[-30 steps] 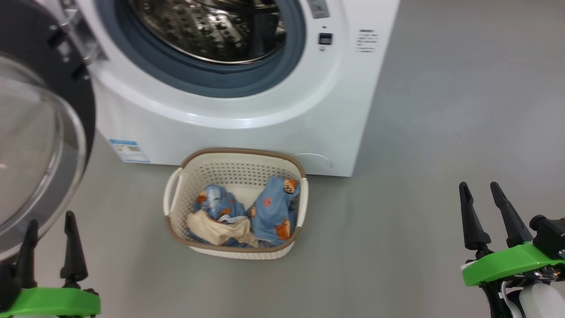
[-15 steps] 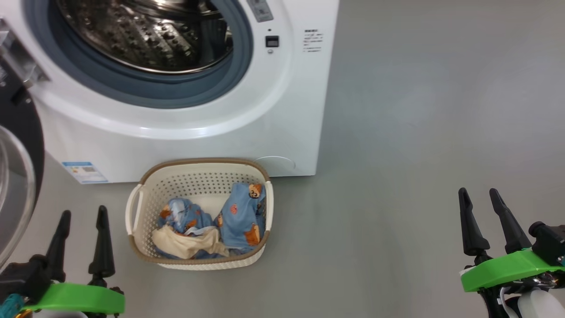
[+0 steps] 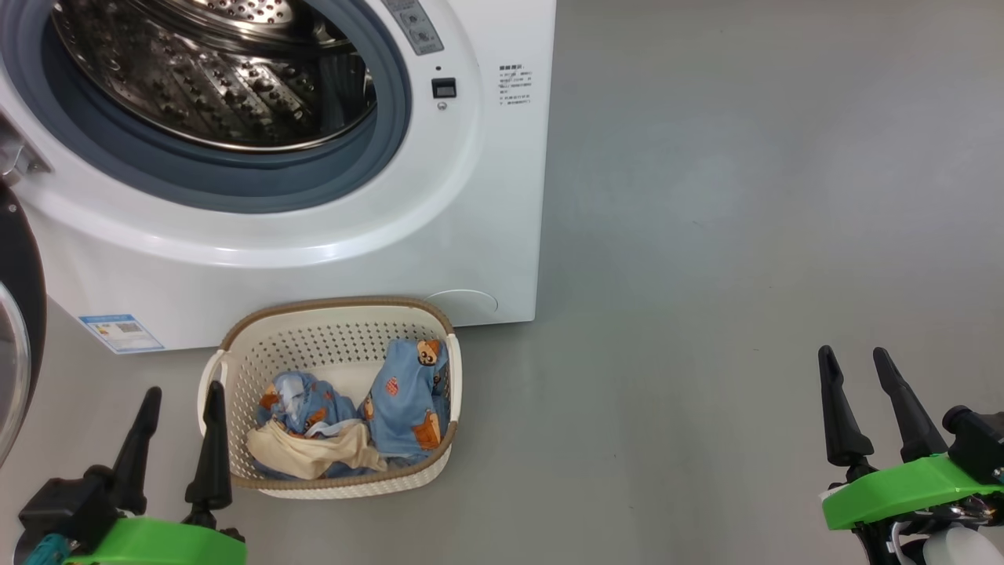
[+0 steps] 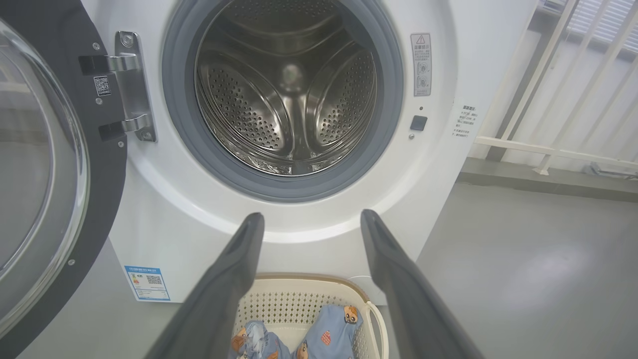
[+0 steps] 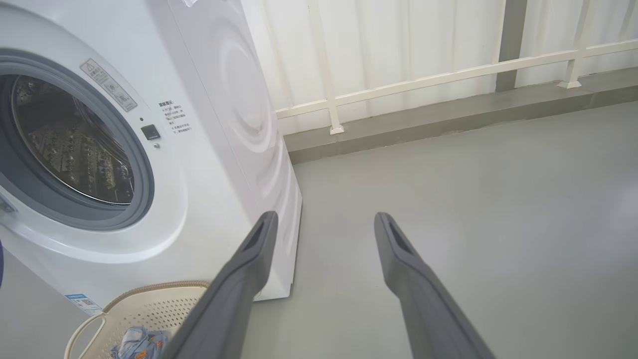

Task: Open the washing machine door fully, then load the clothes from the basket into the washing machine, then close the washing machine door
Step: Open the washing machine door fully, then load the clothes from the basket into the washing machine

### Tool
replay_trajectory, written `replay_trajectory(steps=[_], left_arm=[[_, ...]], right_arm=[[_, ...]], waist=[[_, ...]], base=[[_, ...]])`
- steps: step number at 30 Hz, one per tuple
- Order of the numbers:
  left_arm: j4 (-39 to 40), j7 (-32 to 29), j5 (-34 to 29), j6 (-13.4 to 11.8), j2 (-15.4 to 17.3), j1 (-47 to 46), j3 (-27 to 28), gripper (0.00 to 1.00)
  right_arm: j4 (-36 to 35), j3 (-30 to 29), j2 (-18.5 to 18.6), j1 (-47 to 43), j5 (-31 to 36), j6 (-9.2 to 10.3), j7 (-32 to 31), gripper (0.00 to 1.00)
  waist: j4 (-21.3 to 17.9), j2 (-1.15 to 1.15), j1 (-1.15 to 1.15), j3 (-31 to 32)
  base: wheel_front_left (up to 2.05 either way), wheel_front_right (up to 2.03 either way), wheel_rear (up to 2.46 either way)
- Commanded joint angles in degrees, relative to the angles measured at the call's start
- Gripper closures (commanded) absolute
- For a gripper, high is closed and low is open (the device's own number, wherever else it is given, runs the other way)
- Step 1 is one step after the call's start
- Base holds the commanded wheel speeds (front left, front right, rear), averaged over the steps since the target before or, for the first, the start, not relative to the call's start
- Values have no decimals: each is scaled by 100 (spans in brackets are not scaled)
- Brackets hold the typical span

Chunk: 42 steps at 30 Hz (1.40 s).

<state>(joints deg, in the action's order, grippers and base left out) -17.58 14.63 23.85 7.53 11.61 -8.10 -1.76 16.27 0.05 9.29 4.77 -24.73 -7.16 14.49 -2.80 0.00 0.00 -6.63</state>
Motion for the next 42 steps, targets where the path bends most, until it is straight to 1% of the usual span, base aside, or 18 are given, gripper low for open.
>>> replay_trajectory(steps=[1, 16, 26, 35, 42], left_arm=[[162, 37, 54, -4, 177, -36, 169, 0], [280, 37, 131, -4, 272, 4, -41, 0], [349, 37, 84, -4, 265, 21, -65, 0], [309, 37, 190, -4, 253, -40, -151, 0], [351, 37, 245, -4, 295, -33, -238, 0]], right_arm=[[-146, 115, 66, 0, 21, -33, 51, 0], [-151, 72, 53, 9, 35, -33, 51, 0], [-144, 73, 58, 27, 36, -33, 51, 0], [-159, 72, 71, 35, 45, -33, 51, 0], [-162, 86, 64, 32, 47, -33, 51, 0]], waist=[[-4, 0, 0, 3], [12, 0, 0, -19], [39, 0, 0, -32], [81, 0, 0, -45], [81, 0, 0, -44]], base=[[0, 0, 0], [0, 0, 0], [0, 0, 0], [0, 0, 0], [32, -48, 16]])
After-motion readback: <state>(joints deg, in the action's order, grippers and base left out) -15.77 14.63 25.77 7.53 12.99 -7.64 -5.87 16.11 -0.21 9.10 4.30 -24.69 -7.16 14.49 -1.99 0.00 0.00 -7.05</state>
